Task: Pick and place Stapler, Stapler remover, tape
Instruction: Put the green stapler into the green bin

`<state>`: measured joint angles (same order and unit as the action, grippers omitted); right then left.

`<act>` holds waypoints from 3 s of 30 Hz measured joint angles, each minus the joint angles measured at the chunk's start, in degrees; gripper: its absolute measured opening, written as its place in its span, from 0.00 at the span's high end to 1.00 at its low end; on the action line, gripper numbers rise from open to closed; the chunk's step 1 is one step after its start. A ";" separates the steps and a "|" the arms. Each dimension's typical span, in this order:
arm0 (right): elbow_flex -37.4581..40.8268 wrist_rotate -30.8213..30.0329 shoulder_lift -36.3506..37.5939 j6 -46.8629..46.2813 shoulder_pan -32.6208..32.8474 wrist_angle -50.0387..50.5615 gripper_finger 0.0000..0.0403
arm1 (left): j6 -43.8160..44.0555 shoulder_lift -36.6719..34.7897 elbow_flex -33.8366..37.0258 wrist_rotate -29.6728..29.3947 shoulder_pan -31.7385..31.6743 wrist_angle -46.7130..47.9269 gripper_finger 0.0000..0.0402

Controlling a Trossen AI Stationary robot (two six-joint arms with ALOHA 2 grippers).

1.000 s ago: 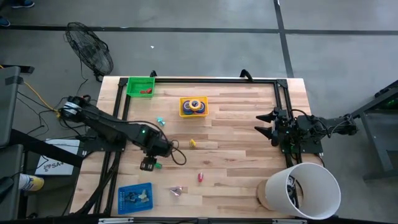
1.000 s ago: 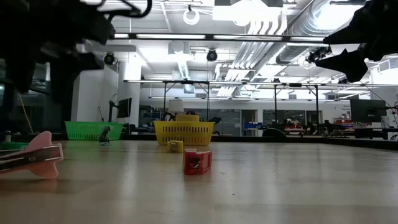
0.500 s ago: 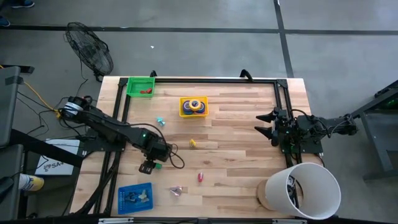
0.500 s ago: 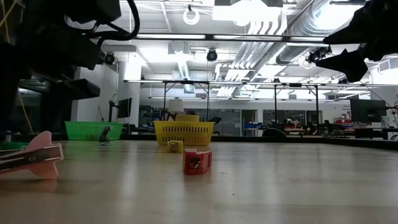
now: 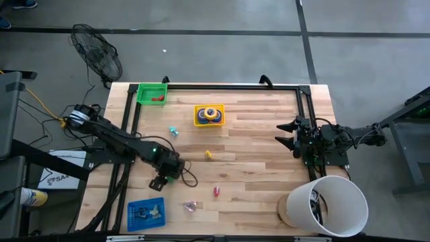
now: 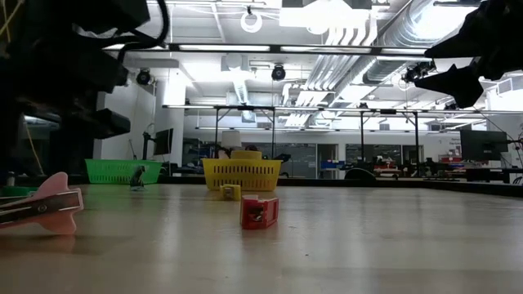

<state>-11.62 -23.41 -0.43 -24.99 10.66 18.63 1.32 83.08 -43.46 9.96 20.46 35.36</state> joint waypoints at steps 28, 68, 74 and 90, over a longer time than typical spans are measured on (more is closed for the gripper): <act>0.02 0.01 -0.22 -0.02 0.02 0.00 0.24 | 4.09 4.96 -0.11 -6.26 3.13 -2.69 0.87; 0.07 0.00 -0.33 -0.01 0.00 0.02 0.24 | 27.39 -23.55 0.00 -28.77 -53.04 7.64 0.87; 0.07 -0.01 -0.33 -0.02 0.00 0.02 0.24 | 27.17 -22.69 -0.02 -28.64 -63.60 1.08 0.87; 0.07 -0.01 -0.33 0.00 0.00 0.02 0.24 | 29.95 -7.17 -0.02 -25.83 -78.26 -11.71 0.87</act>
<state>-11.55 -23.42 -0.75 -25.00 10.66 18.65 31.27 75.91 -43.48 -15.87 -57.79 23.65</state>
